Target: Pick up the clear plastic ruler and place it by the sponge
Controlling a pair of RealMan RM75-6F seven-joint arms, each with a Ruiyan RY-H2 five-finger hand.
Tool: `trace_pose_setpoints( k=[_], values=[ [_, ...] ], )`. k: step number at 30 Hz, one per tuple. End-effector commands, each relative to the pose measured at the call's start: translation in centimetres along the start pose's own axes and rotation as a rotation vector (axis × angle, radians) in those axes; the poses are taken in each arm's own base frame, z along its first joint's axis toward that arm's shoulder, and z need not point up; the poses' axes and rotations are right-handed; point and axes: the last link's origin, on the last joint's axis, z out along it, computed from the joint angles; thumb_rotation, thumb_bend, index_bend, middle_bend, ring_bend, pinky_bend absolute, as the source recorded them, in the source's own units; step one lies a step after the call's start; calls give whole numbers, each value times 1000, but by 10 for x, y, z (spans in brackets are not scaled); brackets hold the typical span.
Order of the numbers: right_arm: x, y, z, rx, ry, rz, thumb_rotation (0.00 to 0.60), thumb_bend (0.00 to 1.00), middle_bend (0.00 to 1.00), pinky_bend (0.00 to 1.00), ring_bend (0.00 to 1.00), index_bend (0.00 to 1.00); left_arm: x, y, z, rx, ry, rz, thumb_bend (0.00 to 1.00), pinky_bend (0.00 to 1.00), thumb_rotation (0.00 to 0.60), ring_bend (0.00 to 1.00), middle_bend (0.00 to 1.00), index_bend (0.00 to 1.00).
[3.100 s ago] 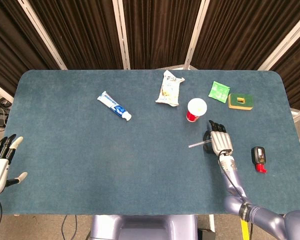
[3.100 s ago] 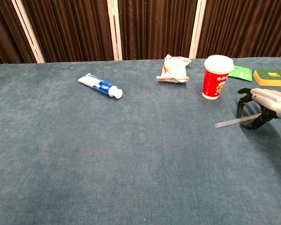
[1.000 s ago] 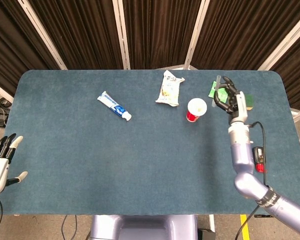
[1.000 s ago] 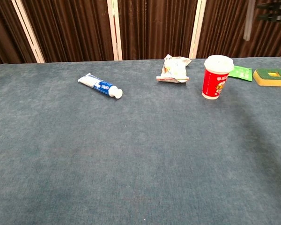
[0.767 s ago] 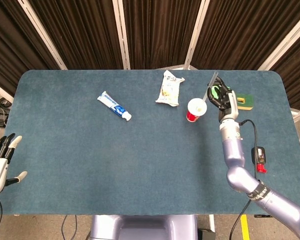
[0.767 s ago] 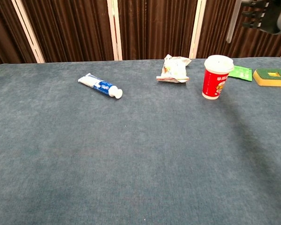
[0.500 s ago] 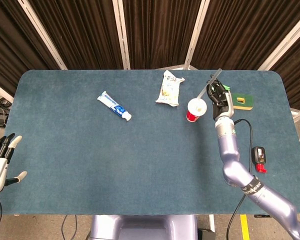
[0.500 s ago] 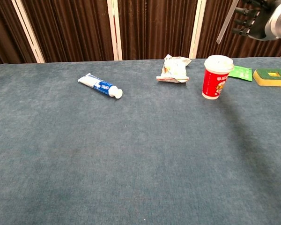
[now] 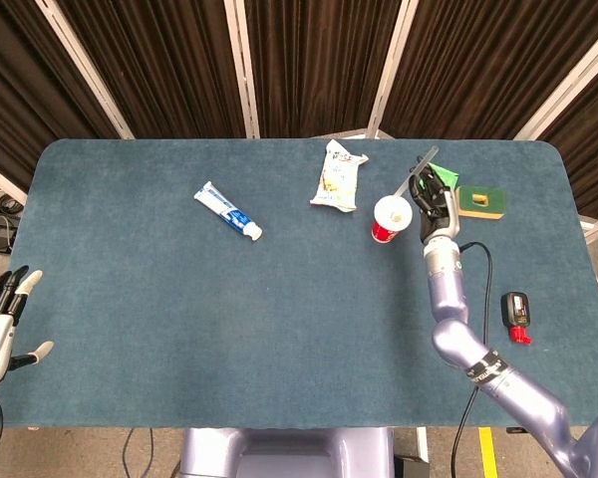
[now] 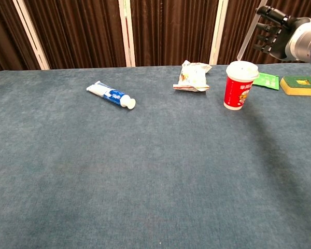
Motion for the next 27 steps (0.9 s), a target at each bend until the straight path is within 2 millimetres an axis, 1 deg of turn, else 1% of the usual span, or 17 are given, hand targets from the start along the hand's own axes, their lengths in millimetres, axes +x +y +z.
trace_pose_setpoints(
  k=[1,5,12,17,27],
  values=[
    [-1,1,-2,2,-5,-3,600,472,115,0,0,568,0,0,0,0,0,0,138,0,600,0,0,14],
    [0,2,-3,2,-6,-4,600,473,116,0,0,569,0,1,0,-2,2,1,139,0,600,0,0,14],
    [9,1,-6,0,8,0,600,472,118,0,0,569,0,1,-1,-5,5,2,139,0,600,0,0,13],
    [11,-1,-6,-4,11,2,600,472,118,0,0,569,0,1,0,-5,5,4,138,0,600,0,0,14],
    [19,5,-3,-26,27,-8,600,473,123,0,0,570,0,1,0,-1,6,4,139,0,600,0,0,14]
  ],
)
